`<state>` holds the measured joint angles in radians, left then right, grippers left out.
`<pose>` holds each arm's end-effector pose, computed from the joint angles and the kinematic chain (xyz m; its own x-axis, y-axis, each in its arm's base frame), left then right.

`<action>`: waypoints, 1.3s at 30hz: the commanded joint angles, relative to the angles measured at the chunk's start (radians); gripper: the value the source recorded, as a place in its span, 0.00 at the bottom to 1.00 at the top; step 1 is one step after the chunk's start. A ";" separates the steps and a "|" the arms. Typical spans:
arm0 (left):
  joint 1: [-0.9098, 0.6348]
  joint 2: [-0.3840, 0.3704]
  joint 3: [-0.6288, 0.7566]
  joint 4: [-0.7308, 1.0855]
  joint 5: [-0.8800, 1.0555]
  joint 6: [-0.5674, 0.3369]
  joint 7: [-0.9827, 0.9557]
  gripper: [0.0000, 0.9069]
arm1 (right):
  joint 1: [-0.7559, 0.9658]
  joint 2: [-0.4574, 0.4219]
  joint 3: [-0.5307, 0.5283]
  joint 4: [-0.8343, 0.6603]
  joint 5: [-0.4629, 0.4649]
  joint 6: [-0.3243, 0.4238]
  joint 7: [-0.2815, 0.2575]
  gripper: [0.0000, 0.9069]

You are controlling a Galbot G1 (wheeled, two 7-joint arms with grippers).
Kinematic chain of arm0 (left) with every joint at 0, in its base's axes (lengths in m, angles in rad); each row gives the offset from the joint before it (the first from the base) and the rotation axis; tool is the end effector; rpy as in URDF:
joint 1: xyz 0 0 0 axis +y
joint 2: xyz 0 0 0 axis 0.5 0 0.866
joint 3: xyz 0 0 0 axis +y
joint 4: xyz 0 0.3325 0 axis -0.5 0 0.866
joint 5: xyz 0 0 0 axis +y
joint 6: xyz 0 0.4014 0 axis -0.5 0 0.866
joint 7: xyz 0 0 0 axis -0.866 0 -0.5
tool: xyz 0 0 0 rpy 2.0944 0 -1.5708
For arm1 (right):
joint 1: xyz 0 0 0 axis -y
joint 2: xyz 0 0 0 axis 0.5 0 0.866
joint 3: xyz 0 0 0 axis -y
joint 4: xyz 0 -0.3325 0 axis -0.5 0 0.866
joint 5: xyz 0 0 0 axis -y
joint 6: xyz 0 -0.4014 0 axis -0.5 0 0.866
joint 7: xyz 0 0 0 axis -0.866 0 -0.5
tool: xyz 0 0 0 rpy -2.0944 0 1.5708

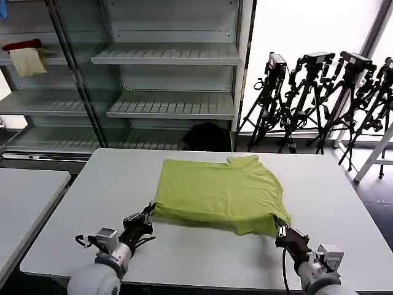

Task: Fold and organize the clothes.

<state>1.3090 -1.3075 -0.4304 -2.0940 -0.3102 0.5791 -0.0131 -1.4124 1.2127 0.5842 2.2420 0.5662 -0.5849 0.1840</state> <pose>0.2992 0.0031 -0.2208 -0.9099 0.2277 0.3467 0.2172 0.9736 -0.0695 0.2677 -0.0469 -0.1783 -0.9439 -0.0978 0.3153 -0.0590 0.9897 0.1303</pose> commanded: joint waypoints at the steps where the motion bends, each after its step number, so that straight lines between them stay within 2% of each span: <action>1: -0.052 -0.004 0.021 0.067 0.020 -0.001 -0.001 0.00 | 0.168 -0.003 -0.036 -0.127 -0.050 0.000 -0.042 0.00; 7: -0.082 -0.012 0.035 0.104 0.041 -0.001 -0.006 0.00 | 0.228 -0.001 -0.086 -0.188 -0.077 0.000 -0.047 0.00; 18: -0.126 -0.017 0.034 0.139 0.079 -0.002 -0.014 0.01 | 0.253 0.010 -0.108 -0.246 -0.114 0.001 -0.069 0.00; 19: -0.131 -0.017 0.034 0.142 0.078 -0.002 -0.016 0.08 | 0.259 0.013 -0.111 -0.253 -0.116 0.001 -0.063 0.00; 20: -0.136 -0.017 0.032 0.144 0.083 -0.002 -0.015 0.79 | 0.261 0.015 -0.114 -0.257 -0.121 0.001 -0.059 0.58; 21: -0.139 -0.016 0.033 0.146 0.085 -0.002 -0.016 1.00 | 0.266 0.019 -0.115 -0.265 -0.132 0.002 -0.060 1.00; 29: -0.143 -0.019 0.049 0.158 0.129 -0.003 0.000 1.00 | 0.313 0.092 -0.063 -0.318 -0.229 0.006 -0.085 1.00; 34: -0.145 -0.020 0.048 0.150 0.122 -0.003 0.000 1.00 | 0.315 0.077 -0.012 -0.298 -0.181 0.006 -0.075 1.00; 39: -0.129 -0.018 0.046 0.122 0.111 -0.003 0.002 1.00 | 0.205 0.028 0.065 -0.206 -0.104 0.004 -0.092 1.00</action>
<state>1.1869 -1.3258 -0.3843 -1.9719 -0.2097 0.5761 -0.0141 -1.1472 1.2567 0.5705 1.9849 0.4205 -0.5798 0.0987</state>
